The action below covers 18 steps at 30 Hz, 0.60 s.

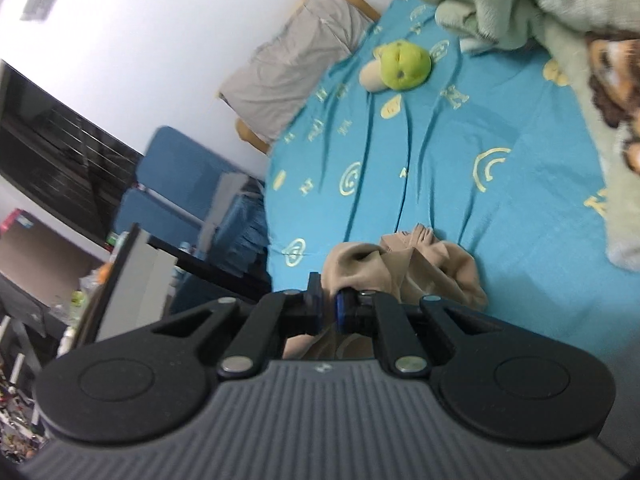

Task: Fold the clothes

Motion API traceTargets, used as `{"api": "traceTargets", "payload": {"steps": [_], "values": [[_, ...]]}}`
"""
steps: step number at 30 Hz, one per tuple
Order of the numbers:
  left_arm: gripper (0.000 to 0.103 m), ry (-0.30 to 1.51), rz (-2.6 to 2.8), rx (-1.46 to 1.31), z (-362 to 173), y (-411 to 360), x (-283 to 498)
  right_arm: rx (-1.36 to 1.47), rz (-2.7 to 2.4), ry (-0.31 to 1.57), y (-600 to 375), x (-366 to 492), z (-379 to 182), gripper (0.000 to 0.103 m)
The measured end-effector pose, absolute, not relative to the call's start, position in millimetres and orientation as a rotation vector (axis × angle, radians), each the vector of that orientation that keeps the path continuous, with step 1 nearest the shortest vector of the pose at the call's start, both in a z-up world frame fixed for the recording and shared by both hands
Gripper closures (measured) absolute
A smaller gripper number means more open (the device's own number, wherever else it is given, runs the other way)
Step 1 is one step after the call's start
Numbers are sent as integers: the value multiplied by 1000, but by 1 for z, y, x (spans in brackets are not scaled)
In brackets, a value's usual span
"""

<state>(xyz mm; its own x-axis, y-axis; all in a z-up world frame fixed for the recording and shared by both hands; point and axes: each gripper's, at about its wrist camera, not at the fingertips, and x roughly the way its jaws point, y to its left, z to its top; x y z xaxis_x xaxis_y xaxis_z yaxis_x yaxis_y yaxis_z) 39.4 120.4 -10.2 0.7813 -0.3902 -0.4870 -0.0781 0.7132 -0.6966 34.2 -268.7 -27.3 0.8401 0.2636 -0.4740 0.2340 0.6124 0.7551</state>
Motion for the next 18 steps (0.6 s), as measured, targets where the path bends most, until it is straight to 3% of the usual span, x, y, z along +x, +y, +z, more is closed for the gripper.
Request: {"api": "traceTargets", "payload": {"steps": [11,18], "values": [[94,808,-60,-567,-92,100,191,882,-3,811,-262,175,-104,93],[91,843,-52,-513,-124,95,218,837,28,873,-262,203,-132,91]]}}
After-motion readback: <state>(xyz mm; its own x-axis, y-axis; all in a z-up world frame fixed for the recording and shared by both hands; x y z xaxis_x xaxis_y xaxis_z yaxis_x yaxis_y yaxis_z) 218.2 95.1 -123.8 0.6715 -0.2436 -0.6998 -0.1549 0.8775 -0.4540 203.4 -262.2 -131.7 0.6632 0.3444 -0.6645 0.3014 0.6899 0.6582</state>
